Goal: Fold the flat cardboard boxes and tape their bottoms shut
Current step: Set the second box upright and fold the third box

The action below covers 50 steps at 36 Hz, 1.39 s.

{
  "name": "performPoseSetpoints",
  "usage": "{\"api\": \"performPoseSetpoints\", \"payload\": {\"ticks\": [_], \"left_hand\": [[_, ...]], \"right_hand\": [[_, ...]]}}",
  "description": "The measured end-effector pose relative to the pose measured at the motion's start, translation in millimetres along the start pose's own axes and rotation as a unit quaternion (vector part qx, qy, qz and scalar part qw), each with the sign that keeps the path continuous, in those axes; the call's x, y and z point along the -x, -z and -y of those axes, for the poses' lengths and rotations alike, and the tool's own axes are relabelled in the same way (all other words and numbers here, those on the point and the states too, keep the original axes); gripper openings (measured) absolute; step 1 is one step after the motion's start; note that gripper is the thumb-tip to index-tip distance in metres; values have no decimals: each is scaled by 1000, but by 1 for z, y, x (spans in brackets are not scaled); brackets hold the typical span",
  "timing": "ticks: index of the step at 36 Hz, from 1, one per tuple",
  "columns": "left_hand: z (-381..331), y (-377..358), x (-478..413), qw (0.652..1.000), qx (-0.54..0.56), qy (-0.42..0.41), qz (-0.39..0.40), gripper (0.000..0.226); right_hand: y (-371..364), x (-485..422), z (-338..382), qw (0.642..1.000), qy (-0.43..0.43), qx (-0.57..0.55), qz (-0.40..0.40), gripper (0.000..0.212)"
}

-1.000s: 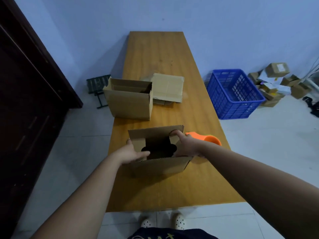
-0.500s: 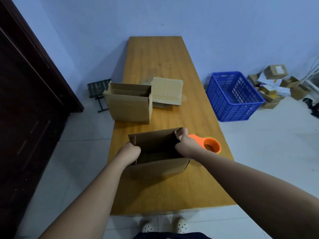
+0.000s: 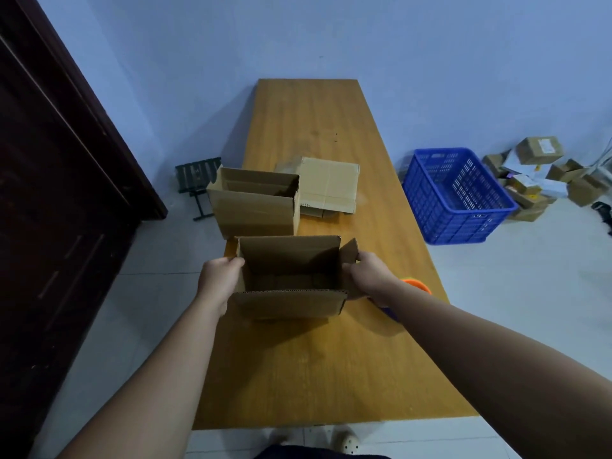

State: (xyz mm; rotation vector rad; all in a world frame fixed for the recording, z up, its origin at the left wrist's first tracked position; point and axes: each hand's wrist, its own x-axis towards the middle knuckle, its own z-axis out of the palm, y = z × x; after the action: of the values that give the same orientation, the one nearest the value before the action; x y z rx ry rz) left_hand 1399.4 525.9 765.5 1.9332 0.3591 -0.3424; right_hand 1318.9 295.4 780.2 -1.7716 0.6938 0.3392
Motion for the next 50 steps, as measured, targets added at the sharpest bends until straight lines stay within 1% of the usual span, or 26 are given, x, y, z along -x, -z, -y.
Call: {"api": "performPoseSetpoints", "payload": {"ticks": [3, 5, 7, 11, 15, 17, 20, 23, 26, 29, 31, 34, 38, 41, 43, 46, 48, 50], "left_hand": [[-4, 1, -7, 996, 78, 32, -19, 44], [-6, 1, -13, 993, 108, 21, -43, 39], [-10, 2, -18, 990, 129, 3, -65, 36], [-18, 6, -29, 983, 159, -20, -91, 36], [-20, 13, -47, 980, 163, -39, -107, 32], [-18, 17, -59, 980, 161, -37, -110, 31], [-16, 20, -75, 982, 148, -43, -105, 31], [-16, 18, -90, 986, 125, -55, -94, 34], [-19, 15, -100, 989, 78, -85, -90, 43], [-24, 12, -113, 988, 27, -109, -108, 56], [-29, 9, -122, 989, 17, -110, -100, 67], [-37, 6, -135, 994, 29, -86, -67, 73], [-47, -1, -151, 1000, -13, -19, -4, 67], [-55, -8, -159, 1000, -14, 12, 20, 77], [-59, -10, -165, 997, 43, 46, 53, 87], [-61, -13, -173, 975, 176, 99, 91, 99], [-61, -16, -178, 965, 219, 117, 81, 100], [-58, -21, -184, 962, 232, 128, 63, 99]], "right_hand": [[-7, -10, 4, 999, 25, -9, -17, 28], [-10, -18, 7, 999, 37, -21, -25, 31], [-13, -26, 11, 998, 46, -31, -14, 37], [-19, -41, 24, 997, 56, -47, 13, 54], [-32, -57, 35, 997, 50, -52, 22, 62], [-38, -63, 39, 997, 63, -43, 18, 67], [-43, -71, 46, 996, 87, -8, 3, 82], [-47, -80, 54, 990, 120, 79, -7, 96], [-49, -88, 61, 976, 150, 153, -29, 104], [-52, -97, 67, 964, 168, 204, -40, 103], [-52, -106, 72, 954, 180, 235, -49, 101], [-49, -121, 80, 955, 174, 239, -34, 94], [-41, -140, 91, 949, 173, 263, -32, 87], [-34, -155, 100, 943, 167, 283, -44, 80], [-28, -165, 108, 935, 163, 309, -61, 72], [-16, -180, 119, 920, 151, 356, -65, 63], [-8, -189, 124, 908, 142, 387, -79, 56], [-2, -197, 127, 901, 134, 402, -96, 50]]}}
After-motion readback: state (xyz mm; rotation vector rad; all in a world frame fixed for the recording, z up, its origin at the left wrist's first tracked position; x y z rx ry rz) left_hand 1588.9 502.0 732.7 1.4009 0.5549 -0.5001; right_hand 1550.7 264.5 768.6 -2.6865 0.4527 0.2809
